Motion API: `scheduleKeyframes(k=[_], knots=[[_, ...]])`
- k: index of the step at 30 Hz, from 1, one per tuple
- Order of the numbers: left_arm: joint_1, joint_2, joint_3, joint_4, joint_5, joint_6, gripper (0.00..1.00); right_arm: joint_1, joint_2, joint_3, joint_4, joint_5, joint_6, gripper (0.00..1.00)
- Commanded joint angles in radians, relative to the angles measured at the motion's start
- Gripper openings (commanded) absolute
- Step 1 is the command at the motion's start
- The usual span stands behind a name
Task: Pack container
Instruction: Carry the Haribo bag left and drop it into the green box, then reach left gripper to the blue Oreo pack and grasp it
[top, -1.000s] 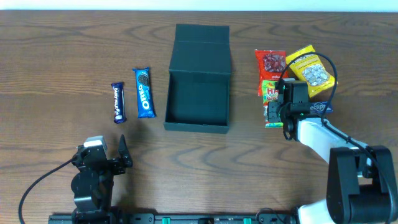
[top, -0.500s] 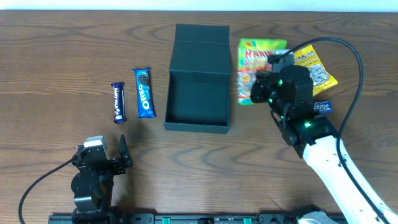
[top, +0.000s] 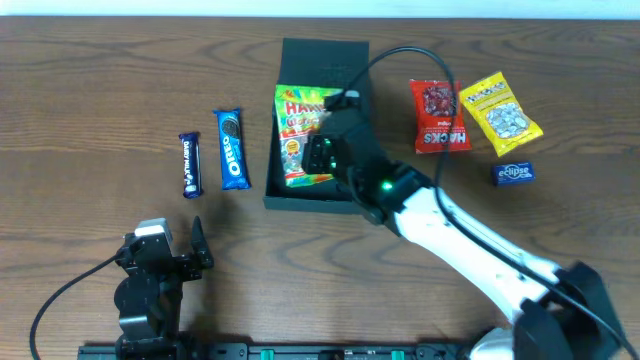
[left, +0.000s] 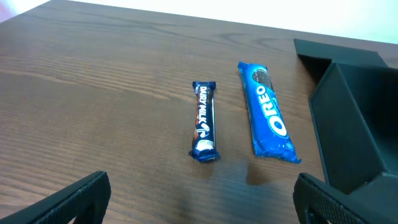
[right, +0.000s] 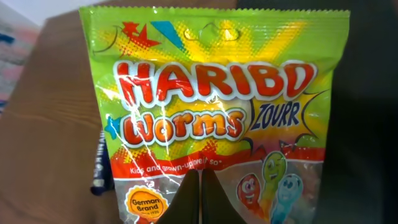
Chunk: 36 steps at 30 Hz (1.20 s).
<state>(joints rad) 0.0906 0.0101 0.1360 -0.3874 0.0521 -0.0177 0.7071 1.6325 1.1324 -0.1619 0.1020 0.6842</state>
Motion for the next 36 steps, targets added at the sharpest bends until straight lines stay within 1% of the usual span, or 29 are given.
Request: scheduleKeyframes(k=[1,2,3,4,5,6,16,19,21,23,24,26,29,31,32,36], knots=[[-0.002,-0.006,-0.019,-0.008,-0.007,0.018,0.95,0.019,0.053,0.054,0.004,0.060,0.071,0.01],[-0.002,-0.006,-0.019,-0.008,-0.007,0.018,0.95,0.021,0.068,0.057,0.005,0.064,0.071,0.02],[-0.002,-0.006,-0.019,-0.008,-0.007,0.018,0.95,0.022,0.076,0.061,0.005,0.063,0.071,0.30],[-0.002,-0.006,-0.019,-0.008,-0.007,0.018,0.95,0.023,0.079,0.063,0.005,0.063,0.070,0.54],[-0.002,-0.006,-0.019,-0.008,-0.007,0.018,0.95,0.023,0.078,0.067,0.007,0.062,0.051,0.99],[-0.002,-0.006,-0.019,-0.008,-0.008,0.018,0.95,0.023,0.070,0.074,0.008,0.063,0.002,0.99],[-0.002,-0.006,-0.019,-0.008,-0.007,0.018,0.95,0.020,-0.076,0.092,-0.008,0.063,-0.391,0.99],[-0.002,-0.006,-0.019,-0.008,-0.008,0.018,0.95,0.020,-0.092,0.092,-0.023,0.042,-0.452,0.99],[-0.002,-0.006,-0.019,-0.008,-0.007,0.018,0.95,0.018,-0.087,0.091,-0.080,0.024,-0.532,0.73],[-0.002,-0.006,-0.019,-0.008,-0.007,0.018,0.95,0.007,-0.075,0.091,-0.146,0.037,-0.538,0.50],[-0.002,-0.006,-0.019,-0.008,-0.008,0.018,0.95,-0.005,-0.068,0.091,-0.188,0.043,-0.509,0.34],[-0.002,-0.006,-0.019,-0.008,-0.008,0.018,0.95,-0.039,-0.067,0.091,-0.269,0.076,-0.406,0.01],[-0.002,-0.006,-0.019,-0.008,-0.008,0.018,0.95,-0.107,-0.067,0.091,-0.355,0.085,-0.317,0.01],[-0.002,-0.006,-0.019,-0.007,-0.006,0.018,0.95,-0.170,-0.067,0.091,-0.402,0.080,-0.286,0.01],[-0.002,-0.006,-0.019,-0.007,0.001,0.018,0.95,-0.216,-0.067,0.091,-0.431,0.061,-0.276,0.01],[-0.002,-0.006,-0.019,-0.007,0.054,0.010,0.95,-0.315,-0.067,0.091,-0.477,-0.016,-0.283,0.01]])
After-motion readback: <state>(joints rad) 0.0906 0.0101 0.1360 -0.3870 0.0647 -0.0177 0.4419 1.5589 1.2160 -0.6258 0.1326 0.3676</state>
